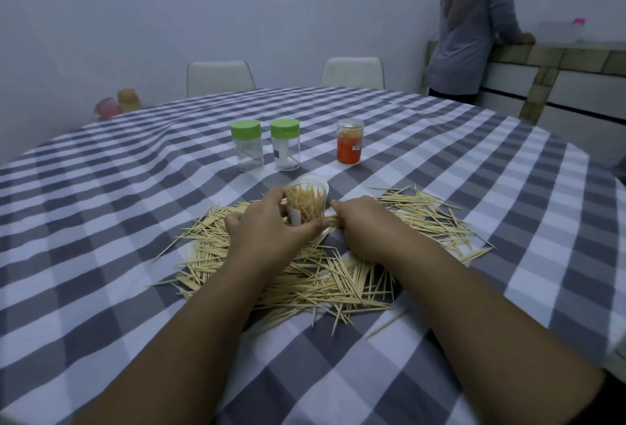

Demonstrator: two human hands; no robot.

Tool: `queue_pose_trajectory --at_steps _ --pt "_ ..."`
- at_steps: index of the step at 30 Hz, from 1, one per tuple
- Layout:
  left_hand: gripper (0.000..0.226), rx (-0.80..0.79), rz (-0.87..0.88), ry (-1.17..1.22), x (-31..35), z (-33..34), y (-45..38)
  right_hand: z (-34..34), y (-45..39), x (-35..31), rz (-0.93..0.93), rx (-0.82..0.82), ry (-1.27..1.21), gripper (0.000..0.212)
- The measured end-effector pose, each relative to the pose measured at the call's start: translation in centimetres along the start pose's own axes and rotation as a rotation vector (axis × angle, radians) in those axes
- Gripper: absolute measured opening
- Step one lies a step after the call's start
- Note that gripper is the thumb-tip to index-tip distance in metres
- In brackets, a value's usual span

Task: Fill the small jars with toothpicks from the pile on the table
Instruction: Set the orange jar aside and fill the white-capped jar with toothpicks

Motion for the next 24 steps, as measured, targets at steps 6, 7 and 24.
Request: queue_pose_trajectory --at_steps 6,7,24 --pt "0.064 0.002 -0.005 0.027 -0.2 -0.3 0.3 -0.8 0.3 0.6 0.127 0.099 0.090 0.031" --pt "0.064 0.001 -0.004 0.027 -0.2 -0.3 0.4 -0.8 0.5 0.6 0.144 0.113 0.096 0.030" --pt "0.058 -0.007 -0.057 0.040 -0.8 -0.2 0.3 -2.6 1.7 3.2 0.025 0.353 -0.772 0.020"
Point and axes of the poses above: each hand's wrist, its own y-axis away from the middle knuckle, its own z-axis out of the palm, x = y × z, the point moved 8 cm from there along -y, towards the middle knuckle, and after that the axes turned 13 degrees about -x, right-handed, at the moved point
